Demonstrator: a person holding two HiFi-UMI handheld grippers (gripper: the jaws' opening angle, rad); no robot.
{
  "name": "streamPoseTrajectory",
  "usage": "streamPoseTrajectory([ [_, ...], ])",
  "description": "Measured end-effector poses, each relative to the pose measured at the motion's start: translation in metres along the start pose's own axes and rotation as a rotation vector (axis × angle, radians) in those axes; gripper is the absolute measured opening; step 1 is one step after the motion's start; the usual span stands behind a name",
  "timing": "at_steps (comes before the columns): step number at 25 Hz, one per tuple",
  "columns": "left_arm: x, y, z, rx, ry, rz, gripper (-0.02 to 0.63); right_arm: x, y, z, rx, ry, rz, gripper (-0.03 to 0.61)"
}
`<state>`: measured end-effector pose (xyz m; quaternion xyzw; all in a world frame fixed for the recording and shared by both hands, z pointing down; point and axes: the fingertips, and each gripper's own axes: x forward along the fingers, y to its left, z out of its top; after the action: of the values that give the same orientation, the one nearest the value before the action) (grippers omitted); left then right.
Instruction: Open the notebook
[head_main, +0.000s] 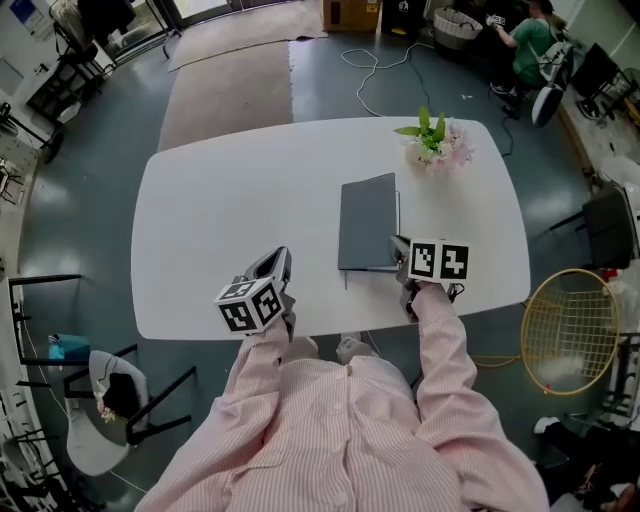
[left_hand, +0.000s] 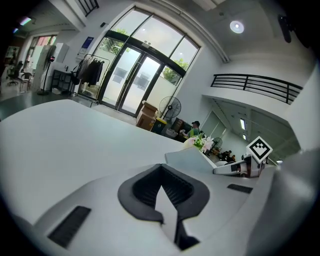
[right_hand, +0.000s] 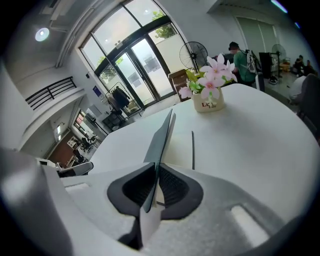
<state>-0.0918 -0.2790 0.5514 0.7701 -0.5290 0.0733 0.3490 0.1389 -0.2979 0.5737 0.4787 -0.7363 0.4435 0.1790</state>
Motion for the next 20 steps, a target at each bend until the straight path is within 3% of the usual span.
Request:
streamPoseTrajectory([
  [12, -0.015, 0.055, 0.03, 0.033, 0.038, -0.116, 0.002, -0.002, 0.048, 0.013, -0.078, -0.09, -0.228, 0.032],
  [20, -0.02, 0.072, 0.043, 0.04, 0.057, -0.174, 0.002, 0.008, 0.092, 0.022, -0.143, -0.119, -0.262, 0.032],
])
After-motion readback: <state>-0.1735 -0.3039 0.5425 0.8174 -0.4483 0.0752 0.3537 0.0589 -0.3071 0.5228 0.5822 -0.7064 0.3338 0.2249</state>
